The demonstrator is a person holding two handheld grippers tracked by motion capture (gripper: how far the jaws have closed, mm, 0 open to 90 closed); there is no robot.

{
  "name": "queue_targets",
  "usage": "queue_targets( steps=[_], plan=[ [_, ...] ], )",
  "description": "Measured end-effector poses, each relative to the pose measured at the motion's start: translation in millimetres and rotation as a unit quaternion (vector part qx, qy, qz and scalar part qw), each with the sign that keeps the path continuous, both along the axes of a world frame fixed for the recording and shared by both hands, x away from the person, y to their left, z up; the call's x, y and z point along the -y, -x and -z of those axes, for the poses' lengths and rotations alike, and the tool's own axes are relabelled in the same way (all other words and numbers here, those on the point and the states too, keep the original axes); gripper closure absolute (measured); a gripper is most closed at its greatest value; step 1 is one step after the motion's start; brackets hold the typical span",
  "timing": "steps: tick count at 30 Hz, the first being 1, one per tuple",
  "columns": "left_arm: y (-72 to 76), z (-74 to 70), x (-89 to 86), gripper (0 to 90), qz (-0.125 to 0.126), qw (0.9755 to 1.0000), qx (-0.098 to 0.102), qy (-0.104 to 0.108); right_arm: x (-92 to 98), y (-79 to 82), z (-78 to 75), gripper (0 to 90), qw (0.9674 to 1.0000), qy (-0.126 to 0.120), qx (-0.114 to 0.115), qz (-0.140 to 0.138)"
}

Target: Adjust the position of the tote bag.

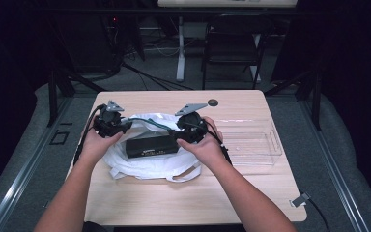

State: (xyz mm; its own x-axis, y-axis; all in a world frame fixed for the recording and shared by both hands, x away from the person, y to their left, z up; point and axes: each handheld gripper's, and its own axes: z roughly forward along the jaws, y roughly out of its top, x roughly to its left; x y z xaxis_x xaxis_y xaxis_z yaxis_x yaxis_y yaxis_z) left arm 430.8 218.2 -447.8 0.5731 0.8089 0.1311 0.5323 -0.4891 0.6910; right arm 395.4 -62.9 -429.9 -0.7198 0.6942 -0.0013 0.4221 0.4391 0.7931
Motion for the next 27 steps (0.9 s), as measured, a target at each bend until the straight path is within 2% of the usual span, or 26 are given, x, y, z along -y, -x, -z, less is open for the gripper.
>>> queue_targets(
  steps=[7,13,19,27],
  plan=[
    [-2.0,-0.6,-1.5,65.9,-0.004,1.0,-0.003,0.007,-3.1,1.3,4.6,62.0,0.9999,0.012,0.006,0.005],
    [-3.6,0.2,-2.1,66.0,-0.009,0.9999,0.0,0.011,-2.3,0.0,6.7,71.3,0.9997,0.022,-0.001,0.013],
    [-5.6,0.2,-1.2,66.1,-0.008,0.9999,0.0,0.01,-1.7,-2.9,6.5,78.4,0.9995,0.024,0.006,0.021],
    [-9.8,0.7,1.8,66.4,-0.012,0.9999,0.001,0.008,-2.3,-11.9,5.3,81.6,0.9986,0.028,0.018,0.041]
  ],
)
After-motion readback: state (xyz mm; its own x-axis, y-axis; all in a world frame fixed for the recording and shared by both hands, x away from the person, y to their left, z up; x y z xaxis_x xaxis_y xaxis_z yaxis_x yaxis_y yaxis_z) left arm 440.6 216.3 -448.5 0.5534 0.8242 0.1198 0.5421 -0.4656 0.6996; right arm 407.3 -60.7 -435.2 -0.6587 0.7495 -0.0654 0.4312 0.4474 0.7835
